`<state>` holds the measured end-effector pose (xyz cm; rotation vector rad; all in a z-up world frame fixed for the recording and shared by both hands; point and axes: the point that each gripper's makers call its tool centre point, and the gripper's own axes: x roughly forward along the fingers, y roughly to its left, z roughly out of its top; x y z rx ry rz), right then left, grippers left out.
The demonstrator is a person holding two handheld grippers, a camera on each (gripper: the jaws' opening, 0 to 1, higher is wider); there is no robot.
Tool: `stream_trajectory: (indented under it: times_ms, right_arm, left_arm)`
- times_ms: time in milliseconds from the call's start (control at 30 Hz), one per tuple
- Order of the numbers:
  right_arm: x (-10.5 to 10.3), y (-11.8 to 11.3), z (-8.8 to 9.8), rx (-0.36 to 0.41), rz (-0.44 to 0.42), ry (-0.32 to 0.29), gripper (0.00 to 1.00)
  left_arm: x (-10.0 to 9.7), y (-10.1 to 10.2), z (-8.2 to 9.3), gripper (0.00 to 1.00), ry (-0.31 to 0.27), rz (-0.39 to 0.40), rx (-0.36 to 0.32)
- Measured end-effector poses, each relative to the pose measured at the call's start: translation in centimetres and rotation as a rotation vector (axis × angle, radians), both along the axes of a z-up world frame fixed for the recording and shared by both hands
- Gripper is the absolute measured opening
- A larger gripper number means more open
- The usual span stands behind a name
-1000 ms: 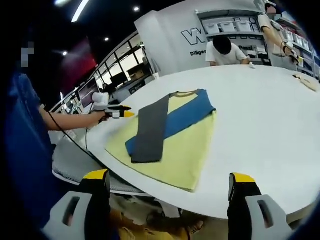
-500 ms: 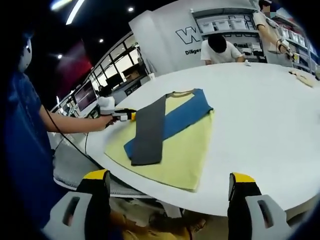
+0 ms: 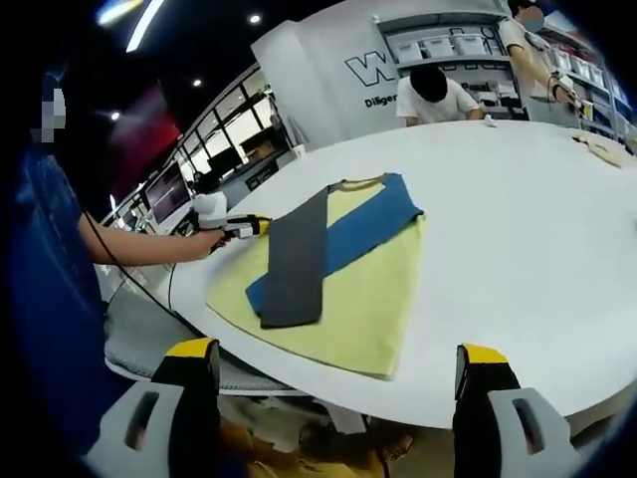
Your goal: Fold the garment on the visible template until the final outline fits inside the template.
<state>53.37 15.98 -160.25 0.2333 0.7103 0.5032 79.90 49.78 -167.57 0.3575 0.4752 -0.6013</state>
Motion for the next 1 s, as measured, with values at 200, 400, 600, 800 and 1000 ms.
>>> stream_trajectory:
  times_ms: [200,400,600,800,1000]
  right_arm:
    - [0.1,0.1,0.1,-0.001,0.004,-0.003,0.99]
    - [0.0,-0.4,0.0,0.0,-0.005,-0.009,0.99]
    - [-0.1,-0.3,-0.3,0.0,-0.001,-0.013,0.98]
    - [0.2,0.0,-0.4,0.007,0.017,-0.027,0.98]
    - [0.6,0.4,-0.9,0.016,0.038,-0.035,0.95]
  left_arm:
    - [0.9,0.4,0.1,0.04,-0.01,-0.008,0.003]
    - [0.5,0.7,0.2,0.04,0.014,-0.045,0.003]
    - [0.0,3.1,0.2,0.01,0.01,-0.015,0.082]
    - [-1.1,5.7,1.4,0.02,0.009,0.038,0.019]
    - [-5.2,5.6,3.3,0.06,0.041,0.055,-0.055]
